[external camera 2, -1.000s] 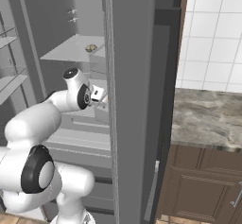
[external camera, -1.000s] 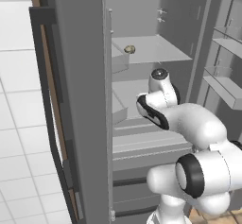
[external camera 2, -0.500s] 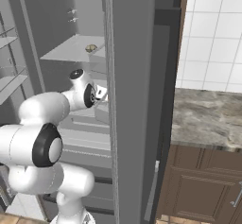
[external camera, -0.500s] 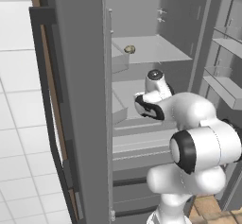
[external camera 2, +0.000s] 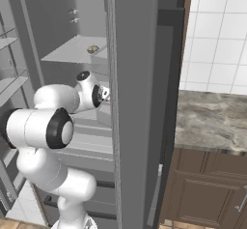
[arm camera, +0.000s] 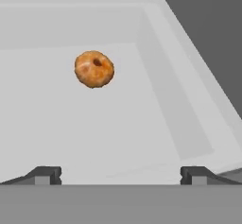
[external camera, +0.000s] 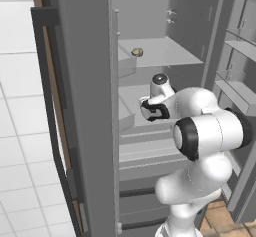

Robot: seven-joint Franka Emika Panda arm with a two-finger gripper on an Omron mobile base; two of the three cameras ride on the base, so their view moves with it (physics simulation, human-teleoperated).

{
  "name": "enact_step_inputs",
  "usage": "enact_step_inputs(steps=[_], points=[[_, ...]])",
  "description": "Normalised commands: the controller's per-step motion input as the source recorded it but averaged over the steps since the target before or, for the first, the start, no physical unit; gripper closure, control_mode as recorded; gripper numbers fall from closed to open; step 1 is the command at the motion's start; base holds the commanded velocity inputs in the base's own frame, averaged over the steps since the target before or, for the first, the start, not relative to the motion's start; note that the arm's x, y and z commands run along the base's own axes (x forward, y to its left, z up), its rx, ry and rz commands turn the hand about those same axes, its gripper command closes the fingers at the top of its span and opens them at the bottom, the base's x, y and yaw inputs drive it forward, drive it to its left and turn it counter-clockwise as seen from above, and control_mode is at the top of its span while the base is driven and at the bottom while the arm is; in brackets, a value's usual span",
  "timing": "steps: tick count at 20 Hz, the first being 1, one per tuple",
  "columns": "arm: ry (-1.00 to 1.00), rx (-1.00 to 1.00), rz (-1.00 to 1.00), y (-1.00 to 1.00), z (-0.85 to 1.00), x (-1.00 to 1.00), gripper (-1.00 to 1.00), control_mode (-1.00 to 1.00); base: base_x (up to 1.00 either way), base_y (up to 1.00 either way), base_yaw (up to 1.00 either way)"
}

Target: Move the dumpling and tangerine from the second highest shelf to the top shelf to make space. Then, place the pitcher from the counter on the cleared second highest shelf.

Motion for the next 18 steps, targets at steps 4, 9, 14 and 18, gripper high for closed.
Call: enact_step_inputs(steps=[4,9,14,18], points=[[0.0,0.0,0.0,0.0,-0.21,0.39,-1.0,-1.0,0.0,0.0,0.0],[0.0,0.0,0.0,0.0,-0.24,0.42,-1.0,-1.0,0.0,0.0,0.0],[0.0,0.0,0.0,0.0,-0.23,0.44,-1.0,-1.0,0.0,0.0,0.0],[0.0,0.0,0.0,0.0,-0.21,0.43,-1.0,-1.0,0.0,0.0,0.0]])
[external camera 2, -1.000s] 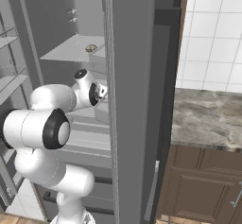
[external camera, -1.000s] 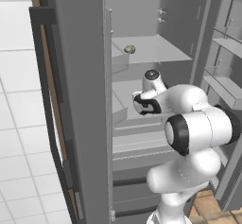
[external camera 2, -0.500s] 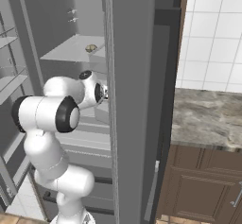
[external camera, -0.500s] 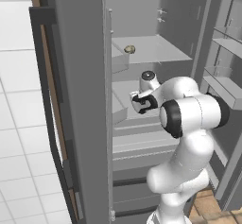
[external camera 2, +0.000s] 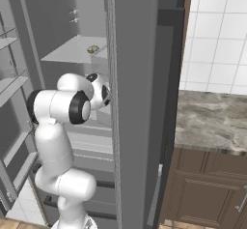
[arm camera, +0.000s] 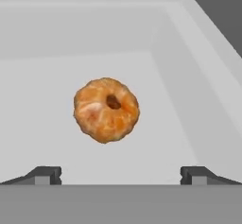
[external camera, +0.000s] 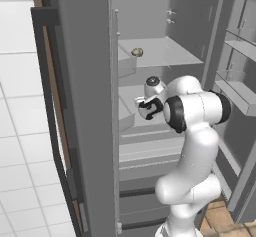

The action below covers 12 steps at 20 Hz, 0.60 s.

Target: Move the dumpling and tangerine from the second highest shelf to the top shelf to make space. Then, place the pitcher from the counter on the cleared second highest shelf.

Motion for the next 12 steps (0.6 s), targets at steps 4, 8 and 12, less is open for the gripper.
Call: enact_step_inputs(steps=[4,8,12], points=[[0.0,0.0,0.0,0.0,-0.2,0.42,-1.0,-1.0,0.0,0.0,0.0],[0.0,0.0,0.0,0.0,-0.21,0.4,-1.0,-1.0,0.0,0.0,0.0],[0.0,0.0,0.0,0.0,-0.2,0.39,-1.0,-1.0,0.0,0.0,0.0]])
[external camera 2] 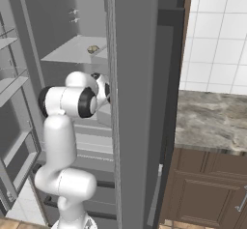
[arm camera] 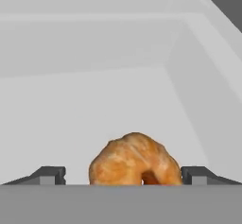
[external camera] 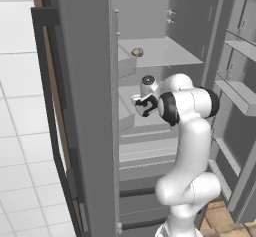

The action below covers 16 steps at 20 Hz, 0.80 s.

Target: Move the dumpling and tangerine from the second highest shelf to the top shelf to make space. Then, place the pitcher from the counter on the cleared second highest shelf.

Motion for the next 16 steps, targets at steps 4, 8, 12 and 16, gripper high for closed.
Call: enact_step_inputs(steps=[4,8,12,16], points=[[0.0,0.0,0.0,0.0,-0.21,0.38,-1.0,-1.0,0.0,0.0,0.0],[0.0,0.0,-0.01,-0.06,-0.35,0.1,1.0,-1.0,0.0,0.0,0.0],[0.01,0.0,-0.07,-0.09,-0.46,-0.03,1.0,-1.0,0.0,0.0,0.0],[0.03,0.0,-0.09,-0.08,-0.46,-0.26,1.0,-1.0,0.0,0.0,0.0]])
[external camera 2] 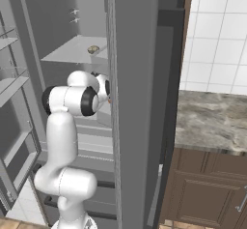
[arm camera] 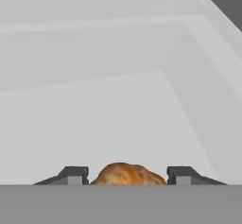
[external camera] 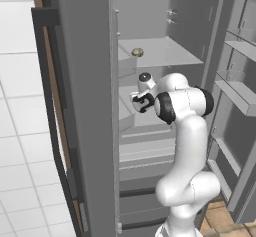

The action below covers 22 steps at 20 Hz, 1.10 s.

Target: Move the dumpling and tangerine from the second highest shelf to the top shelf to make space. Then, place the pitcher from the counter on the cleared second highest shelf.

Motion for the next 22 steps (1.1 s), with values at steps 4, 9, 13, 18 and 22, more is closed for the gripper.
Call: enact_step_inputs(steps=[4,9,13,18,22], points=[[0.0,-0.01,-0.06,0.0,-0.36,-0.47,1.0,-1.0,0.0,0.0,0.0],[-0.01,0.0,-0.02,0.0,-0.1,-0.74,1.0,-1.0,0.0,0.0,0.0],[0.0,0.0,-0.01,0.0,0.11,-0.9,1.0,-1.0,0.0,0.0,0.0],[-0.08,0.0,0.0,0.05,0.57,-0.95,1.0,-1.0,0.0,0.0,0.0],[-0.1,-0.03,0.0,0.05,0.92,-0.94,1.0,-1.0,0.0,0.0,0.0]])
